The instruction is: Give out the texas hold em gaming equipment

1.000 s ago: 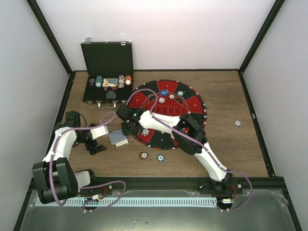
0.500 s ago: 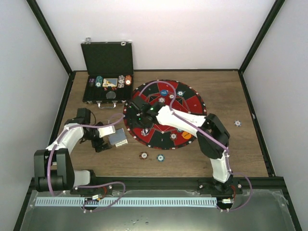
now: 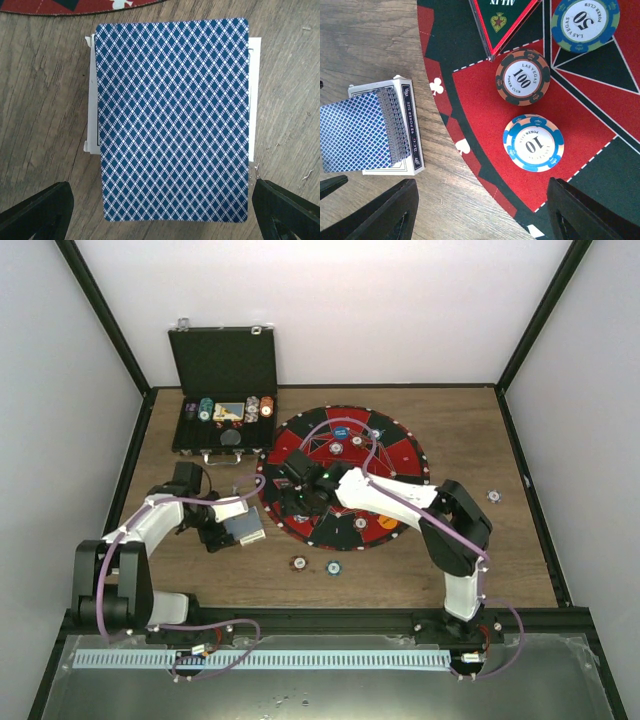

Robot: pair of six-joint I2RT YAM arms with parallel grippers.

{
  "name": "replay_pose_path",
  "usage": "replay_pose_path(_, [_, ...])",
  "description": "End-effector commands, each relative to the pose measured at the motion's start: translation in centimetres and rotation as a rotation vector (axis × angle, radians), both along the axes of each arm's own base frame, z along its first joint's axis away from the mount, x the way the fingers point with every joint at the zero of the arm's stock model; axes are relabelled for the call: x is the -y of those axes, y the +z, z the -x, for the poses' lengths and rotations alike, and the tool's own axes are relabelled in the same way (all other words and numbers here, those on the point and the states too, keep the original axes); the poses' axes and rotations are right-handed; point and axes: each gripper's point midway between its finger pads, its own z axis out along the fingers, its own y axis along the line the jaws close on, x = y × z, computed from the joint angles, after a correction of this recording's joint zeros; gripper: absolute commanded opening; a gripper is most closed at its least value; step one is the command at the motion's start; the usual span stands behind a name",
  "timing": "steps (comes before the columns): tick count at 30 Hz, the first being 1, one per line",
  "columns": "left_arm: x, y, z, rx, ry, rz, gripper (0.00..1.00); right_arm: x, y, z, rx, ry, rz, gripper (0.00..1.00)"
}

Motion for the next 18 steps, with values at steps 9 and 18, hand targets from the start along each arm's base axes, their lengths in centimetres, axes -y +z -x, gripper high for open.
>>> replay_pose_path(9, [-0.1, -1.7, -0.3, -0.04, 0.031, -0.032, 1.0, 0.4, 2.9, -0.2, 0.053, -0.021, -0.052, 0.72])
replay_pose_path(18, [0.0, -2.6, -0.2, -0.07, 0.026, -0.048, 1.0, 0.7, 3.1, -0.1, 0.056, -0.024, -0.049, 0.71])
